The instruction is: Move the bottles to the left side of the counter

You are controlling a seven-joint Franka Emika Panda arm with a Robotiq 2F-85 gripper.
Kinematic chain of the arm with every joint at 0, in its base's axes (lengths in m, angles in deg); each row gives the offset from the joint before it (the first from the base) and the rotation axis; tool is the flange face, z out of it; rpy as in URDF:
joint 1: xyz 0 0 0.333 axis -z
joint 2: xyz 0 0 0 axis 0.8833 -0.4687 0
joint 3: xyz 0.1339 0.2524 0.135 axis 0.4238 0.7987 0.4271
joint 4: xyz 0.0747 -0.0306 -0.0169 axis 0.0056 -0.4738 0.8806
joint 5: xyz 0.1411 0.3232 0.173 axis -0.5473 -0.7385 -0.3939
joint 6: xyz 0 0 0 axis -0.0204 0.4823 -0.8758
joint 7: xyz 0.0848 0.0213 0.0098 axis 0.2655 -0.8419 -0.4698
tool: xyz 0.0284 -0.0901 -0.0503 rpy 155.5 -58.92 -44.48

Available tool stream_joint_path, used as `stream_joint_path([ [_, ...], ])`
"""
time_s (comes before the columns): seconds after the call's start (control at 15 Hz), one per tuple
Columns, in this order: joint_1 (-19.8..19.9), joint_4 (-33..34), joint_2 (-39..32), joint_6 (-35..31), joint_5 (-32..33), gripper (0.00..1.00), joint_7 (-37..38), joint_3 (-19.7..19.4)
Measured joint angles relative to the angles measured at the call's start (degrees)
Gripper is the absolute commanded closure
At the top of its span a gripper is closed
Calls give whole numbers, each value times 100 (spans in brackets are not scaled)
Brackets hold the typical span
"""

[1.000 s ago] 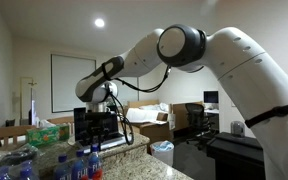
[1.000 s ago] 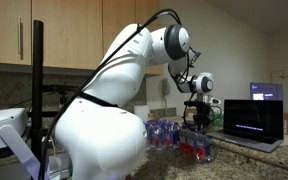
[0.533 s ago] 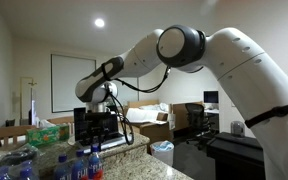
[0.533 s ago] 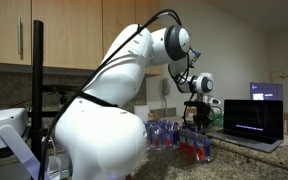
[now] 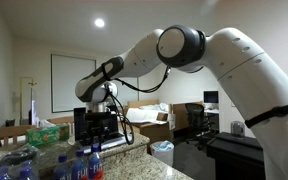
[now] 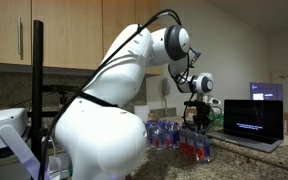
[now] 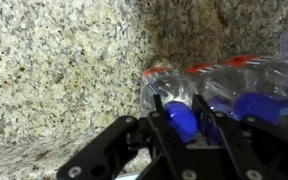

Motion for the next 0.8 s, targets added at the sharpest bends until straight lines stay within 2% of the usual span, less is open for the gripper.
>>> stream_joint_path([
  [0.73,-41,7,-4,1,6,86,-4,5],
  [0.8,-47,7,-4,1,6,79,-4,5],
])
